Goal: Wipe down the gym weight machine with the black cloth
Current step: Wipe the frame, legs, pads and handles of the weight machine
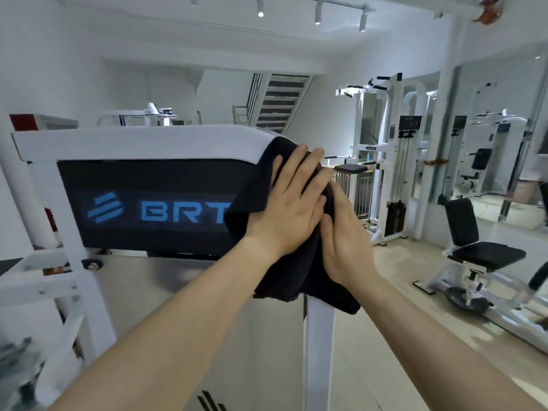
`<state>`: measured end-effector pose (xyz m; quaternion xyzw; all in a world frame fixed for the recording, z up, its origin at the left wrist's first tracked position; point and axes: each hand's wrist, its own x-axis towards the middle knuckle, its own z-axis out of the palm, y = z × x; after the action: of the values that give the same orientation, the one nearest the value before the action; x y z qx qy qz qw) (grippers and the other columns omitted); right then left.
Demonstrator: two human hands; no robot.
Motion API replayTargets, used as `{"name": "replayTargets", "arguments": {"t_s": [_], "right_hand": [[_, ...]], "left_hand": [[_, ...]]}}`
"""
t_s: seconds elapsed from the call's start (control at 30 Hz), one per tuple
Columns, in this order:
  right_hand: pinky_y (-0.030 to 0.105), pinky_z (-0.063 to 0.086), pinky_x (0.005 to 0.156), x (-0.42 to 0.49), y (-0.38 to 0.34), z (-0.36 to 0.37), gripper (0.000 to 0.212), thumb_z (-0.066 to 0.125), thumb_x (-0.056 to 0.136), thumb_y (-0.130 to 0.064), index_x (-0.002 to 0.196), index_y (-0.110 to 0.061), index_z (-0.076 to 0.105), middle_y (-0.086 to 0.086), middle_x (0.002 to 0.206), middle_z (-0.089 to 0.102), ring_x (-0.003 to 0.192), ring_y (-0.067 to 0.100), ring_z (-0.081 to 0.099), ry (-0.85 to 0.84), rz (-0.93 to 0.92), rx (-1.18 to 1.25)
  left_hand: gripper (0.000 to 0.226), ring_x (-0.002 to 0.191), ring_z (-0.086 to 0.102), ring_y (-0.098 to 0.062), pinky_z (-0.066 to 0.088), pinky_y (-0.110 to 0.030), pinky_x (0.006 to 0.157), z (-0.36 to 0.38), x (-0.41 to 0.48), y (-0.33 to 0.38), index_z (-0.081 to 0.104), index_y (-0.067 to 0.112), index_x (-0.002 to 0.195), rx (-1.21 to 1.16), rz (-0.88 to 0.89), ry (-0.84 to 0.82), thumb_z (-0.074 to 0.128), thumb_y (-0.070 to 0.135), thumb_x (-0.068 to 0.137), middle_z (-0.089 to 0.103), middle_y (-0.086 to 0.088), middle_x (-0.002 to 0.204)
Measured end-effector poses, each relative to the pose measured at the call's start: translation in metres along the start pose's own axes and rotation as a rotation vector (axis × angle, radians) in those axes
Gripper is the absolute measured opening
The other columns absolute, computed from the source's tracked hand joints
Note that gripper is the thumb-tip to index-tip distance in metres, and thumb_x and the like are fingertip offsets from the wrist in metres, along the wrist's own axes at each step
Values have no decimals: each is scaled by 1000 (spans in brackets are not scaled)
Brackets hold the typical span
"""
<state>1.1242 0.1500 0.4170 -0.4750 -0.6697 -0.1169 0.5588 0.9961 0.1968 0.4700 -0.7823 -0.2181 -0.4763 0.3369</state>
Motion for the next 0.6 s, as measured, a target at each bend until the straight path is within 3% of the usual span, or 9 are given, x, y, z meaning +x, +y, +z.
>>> {"name": "replayTargets", "arguments": {"t_s": [0.1, 0.17, 0.27, 0.43, 0.6], "right_hand": [[36, 34, 116, 31, -7, -10, 53, 30, 105, -32, 156, -17, 29, 0, 158, 37, 143, 13, 38, -74, -45, 73], [39, 33, 117, 50, -4, -15, 55, 26, 105, -38, 155, -16, 32, 0, 158, 38, 144, 13, 37, -147, -94, 132], [40, 23, 123, 71, 9, -14, 61, 23, 104, -46, 156, -14, 31, 1, 161, 33, 149, 10, 27, -252, -170, 292], [31, 8, 126, 93, 30, -5, 60, 24, 104, -45, 157, -19, 28, -3, 165, 21, 152, 5, 13, -380, -223, 491], [23, 11, 122, 121, 50, 11, 58, 27, 103, -51, 156, -27, 30, -11, 165, 21, 150, 2, 15, -446, -322, 597]], "left_hand": [[30, 130, 39, -32, 22, -50, 119, -4, 28, -17, 69, 3, 105, -56, -85, 91, 45, 20, 97, 63, -17, 121], [38, 118, 45, -29, 35, -48, 109, -15, 45, -22, 70, 6, 102, 4, -167, -21, 39, 27, 99, 65, -11, 110], [55, 117, 48, -29, 40, -42, 104, -29, 57, -14, 70, 11, 118, 114, -297, -175, 25, 36, 98, 66, -6, 117], [56, 131, 42, -24, 24, -33, 116, -34, 63, 2, 64, 14, 130, 328, -481, -217, 27, 39, 96, 60, -3, 136], [57, 145, 25, -27, 20, -45, 121, -28, 83, 10, 53, 17, 139, 431, -859, -246, 37, 42, 91, 44, -8, 149]]}}
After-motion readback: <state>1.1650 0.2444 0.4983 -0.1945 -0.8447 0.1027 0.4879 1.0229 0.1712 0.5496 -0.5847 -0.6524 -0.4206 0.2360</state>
